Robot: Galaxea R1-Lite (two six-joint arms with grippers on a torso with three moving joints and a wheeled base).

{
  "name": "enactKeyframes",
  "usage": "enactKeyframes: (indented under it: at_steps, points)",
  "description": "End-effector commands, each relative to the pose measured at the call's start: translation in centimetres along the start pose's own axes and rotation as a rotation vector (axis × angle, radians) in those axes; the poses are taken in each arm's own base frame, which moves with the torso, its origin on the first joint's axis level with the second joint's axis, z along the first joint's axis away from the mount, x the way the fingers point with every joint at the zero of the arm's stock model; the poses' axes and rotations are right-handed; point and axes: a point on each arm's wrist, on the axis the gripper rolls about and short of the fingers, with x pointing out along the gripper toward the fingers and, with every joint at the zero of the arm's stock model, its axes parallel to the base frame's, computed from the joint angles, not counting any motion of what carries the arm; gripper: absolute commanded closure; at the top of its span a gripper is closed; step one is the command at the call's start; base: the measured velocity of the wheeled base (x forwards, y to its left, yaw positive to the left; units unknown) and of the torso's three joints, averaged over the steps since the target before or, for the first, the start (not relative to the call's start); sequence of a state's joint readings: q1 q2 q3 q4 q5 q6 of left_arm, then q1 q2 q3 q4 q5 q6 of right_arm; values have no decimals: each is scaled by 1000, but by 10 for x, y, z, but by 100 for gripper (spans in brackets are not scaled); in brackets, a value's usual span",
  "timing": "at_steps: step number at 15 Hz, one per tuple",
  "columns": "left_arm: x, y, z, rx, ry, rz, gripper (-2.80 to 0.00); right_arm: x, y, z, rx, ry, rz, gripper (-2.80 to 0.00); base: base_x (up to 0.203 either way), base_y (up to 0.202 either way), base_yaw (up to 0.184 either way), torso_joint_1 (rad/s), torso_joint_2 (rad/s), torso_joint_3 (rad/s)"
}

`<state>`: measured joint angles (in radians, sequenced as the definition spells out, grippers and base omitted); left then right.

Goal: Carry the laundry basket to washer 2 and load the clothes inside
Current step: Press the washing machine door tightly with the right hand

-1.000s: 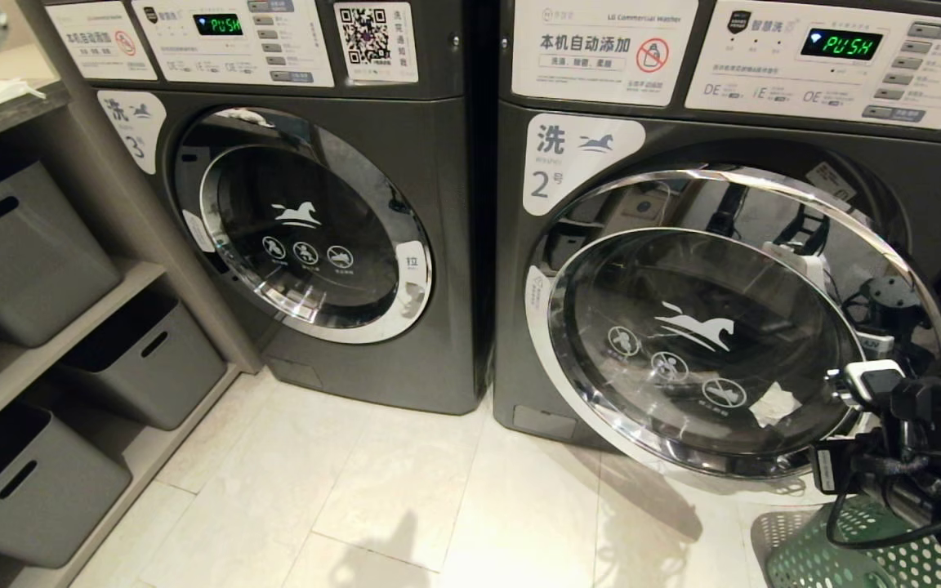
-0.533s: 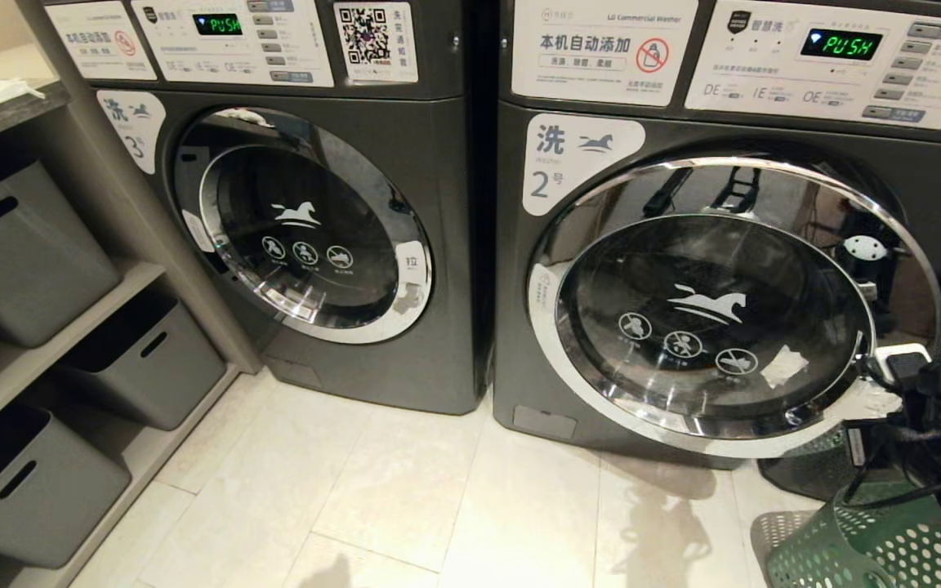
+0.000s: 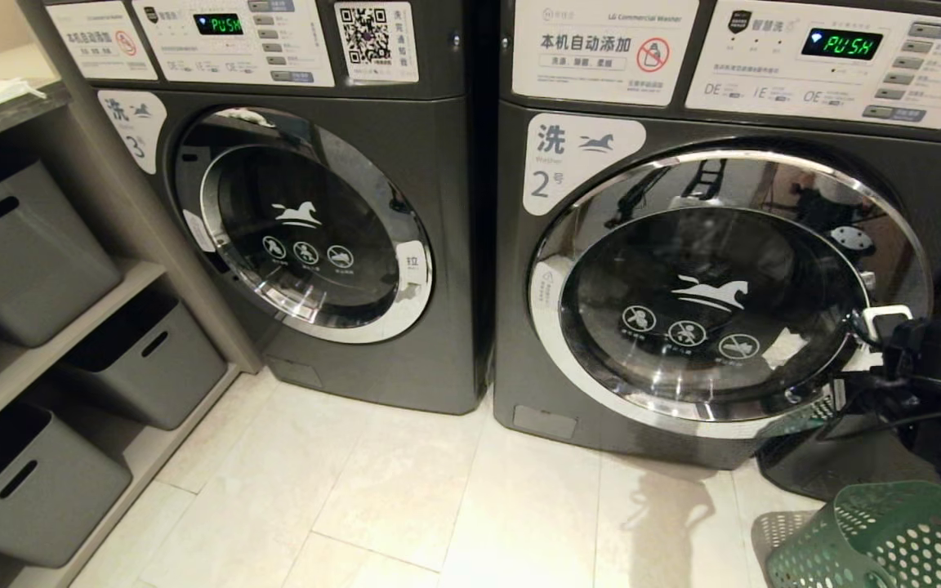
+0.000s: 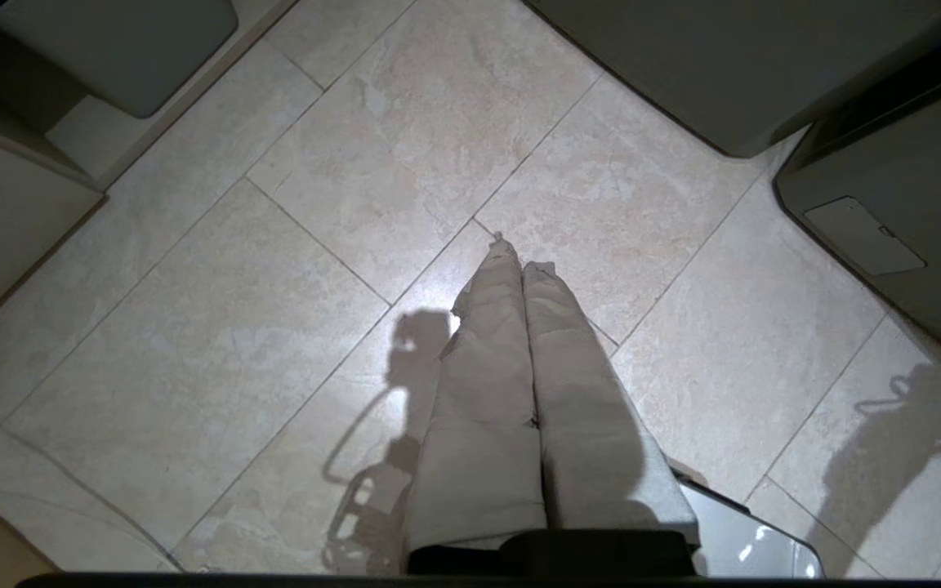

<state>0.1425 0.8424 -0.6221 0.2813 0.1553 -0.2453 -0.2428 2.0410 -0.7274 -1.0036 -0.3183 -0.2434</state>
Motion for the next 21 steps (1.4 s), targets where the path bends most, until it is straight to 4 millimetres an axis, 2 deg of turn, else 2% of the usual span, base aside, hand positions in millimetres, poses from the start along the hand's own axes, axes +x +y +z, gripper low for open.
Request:
enactKeyframes:
  at_steps: [1,5,7,11,15,21]
  points:
    - [2,4,-13,-5,5,9,0,19,7,-4,-2,4,-2,0,0,0,0,0,0,0]
    - [1,8,-33,-2,9,0,0,45,2,-3,7,-15,-39,0,0,0,0,0,0,0]
    - [0,10,-41,2,22,-19,0,42,-5,0,5,-18,-55,0,0,0,0,0,0,0]
    - [3,9,-42,7,45,-27,0,45,-25,-1,-18,-13,-102,0,0,0,0,0,0,0]
    - [3,10,-48,7,54,-40,0,53,-24,-1,-5,-33,-73,0,0,0,0,0,0,0]
    - [-6,12,-48,2,3,-54,0,83,-17,1,46,-184,-26,0,0,0,0,0,0,0]
